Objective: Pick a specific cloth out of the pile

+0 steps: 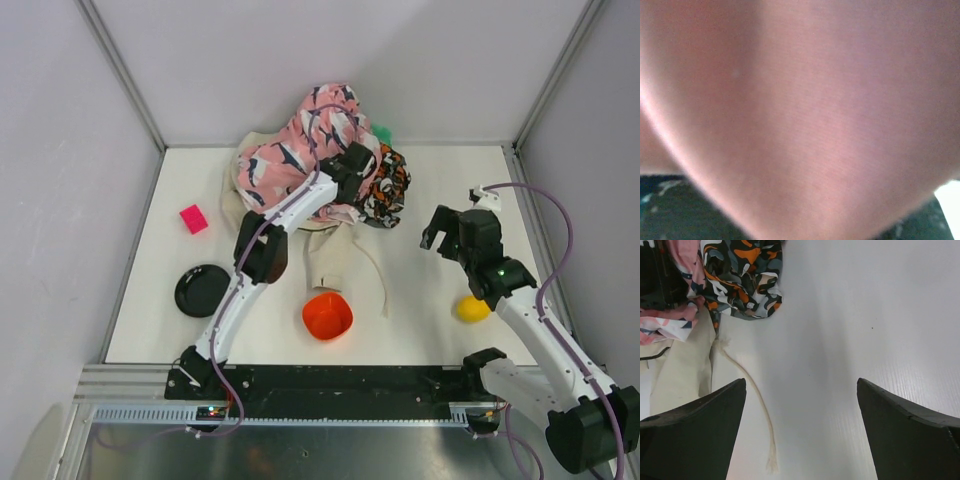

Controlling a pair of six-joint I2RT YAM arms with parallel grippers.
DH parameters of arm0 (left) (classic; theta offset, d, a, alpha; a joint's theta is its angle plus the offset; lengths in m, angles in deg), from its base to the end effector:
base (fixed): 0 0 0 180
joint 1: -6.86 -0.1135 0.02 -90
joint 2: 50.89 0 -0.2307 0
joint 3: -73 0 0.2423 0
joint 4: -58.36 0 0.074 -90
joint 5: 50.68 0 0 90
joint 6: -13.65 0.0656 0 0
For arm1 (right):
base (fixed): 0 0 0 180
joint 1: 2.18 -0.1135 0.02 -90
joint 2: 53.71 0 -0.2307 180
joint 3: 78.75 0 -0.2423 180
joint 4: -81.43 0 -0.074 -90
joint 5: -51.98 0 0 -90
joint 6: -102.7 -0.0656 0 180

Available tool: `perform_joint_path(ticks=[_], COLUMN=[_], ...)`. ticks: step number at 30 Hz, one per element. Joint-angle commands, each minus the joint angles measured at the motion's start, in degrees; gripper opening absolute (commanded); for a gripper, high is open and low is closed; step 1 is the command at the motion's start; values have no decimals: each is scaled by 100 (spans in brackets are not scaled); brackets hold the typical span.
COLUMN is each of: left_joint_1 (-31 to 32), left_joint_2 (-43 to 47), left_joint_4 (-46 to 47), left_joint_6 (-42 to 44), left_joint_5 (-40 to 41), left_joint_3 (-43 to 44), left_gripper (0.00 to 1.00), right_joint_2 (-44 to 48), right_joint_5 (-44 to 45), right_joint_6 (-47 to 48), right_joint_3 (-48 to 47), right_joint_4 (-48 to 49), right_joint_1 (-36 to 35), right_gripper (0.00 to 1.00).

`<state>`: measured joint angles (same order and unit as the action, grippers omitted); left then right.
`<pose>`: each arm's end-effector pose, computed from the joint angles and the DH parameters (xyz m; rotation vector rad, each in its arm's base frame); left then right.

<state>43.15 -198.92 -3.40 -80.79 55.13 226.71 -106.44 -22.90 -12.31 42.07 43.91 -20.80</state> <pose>0.4405 -0.3013 0.1458 0.5828 2.4275 0.0600 0.2317 0.0600 0.2534 0.2732 2.0796 0.1814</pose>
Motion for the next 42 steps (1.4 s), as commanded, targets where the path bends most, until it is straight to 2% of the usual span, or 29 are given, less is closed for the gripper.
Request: perform_joint_path(ticks=[1, 6, 10, 17, 22, 26, 31, 32, 33, 34, 35, 36, 37, 38, 42], left_joint_1=[-641, -1560, -2227, -2801, -2819, -2812, -2694, -2647, -2589, -2538, -2495, -2460, -2429, -2405, -2378], left_joint_2=[839, 2129, 2462, 1820, 1299, 885, 573, 613, 694, 814, 983, 1187, 1429, 1709, 2973], left_joint_4=[69, 415, 606, 664, 769, 919, 981, 981, 980, 980, 976, 982, 981, 976, 977], left_joint_6=[69, -390, -554, -740, -799, -1044, -1118, -1057, -996, -922, -845, -789, -765, -758, -917], left_joint_5=[831, 495, 250, -909, -1856, -2313, -3272, -3359, -3410, -3445, -3440, -3381, -3246, -3090, -2290], left_joint_3=[701, 833, 789, 726, 732, 757, 668, 577, 448, 287, 109, -94, -292, -496, -1475], left_gripper=[1, 1, 1, 1, 1, 1, 1, 4, 15, 33, 65, 82, 91, 95, 99], right_joint_2=[-34, -197, -320, -402, -512, -661, -1008, -1089, -1213, -1332, -1505, -1671, -1904, -2125, -3379], right_joint_5=[-116, -483, -614, -628, -611, -632, -967, -1072, -1147, -1215, -1253, -1259, -1249, -1213, -1113], right_joint_6=[-42, -29, -57, -85, -78, -75, 2, 25, 37, 39, 40, 40, 27, 8, -232], right_joint_3=[-6, -5, -5, -7, -4, -3, 1, -12, -54, -109, -221, -325, -505, -651, -1722], right_joint_4=[178, 442, 541, 582, 566, 575, 1149, 1351, 1610, 1806, 2031, 2144, 2350, 2483, 2538], right_joint_1=[24, 18, 17, 7, -16, -27, -36, -37, -41, -48, -69, -93, -122, -146, -240], right_gripper=[96, 95, 94, 93, 93, 93, 96, 98, 99, 99, 99, 99, 99, 99, 99])
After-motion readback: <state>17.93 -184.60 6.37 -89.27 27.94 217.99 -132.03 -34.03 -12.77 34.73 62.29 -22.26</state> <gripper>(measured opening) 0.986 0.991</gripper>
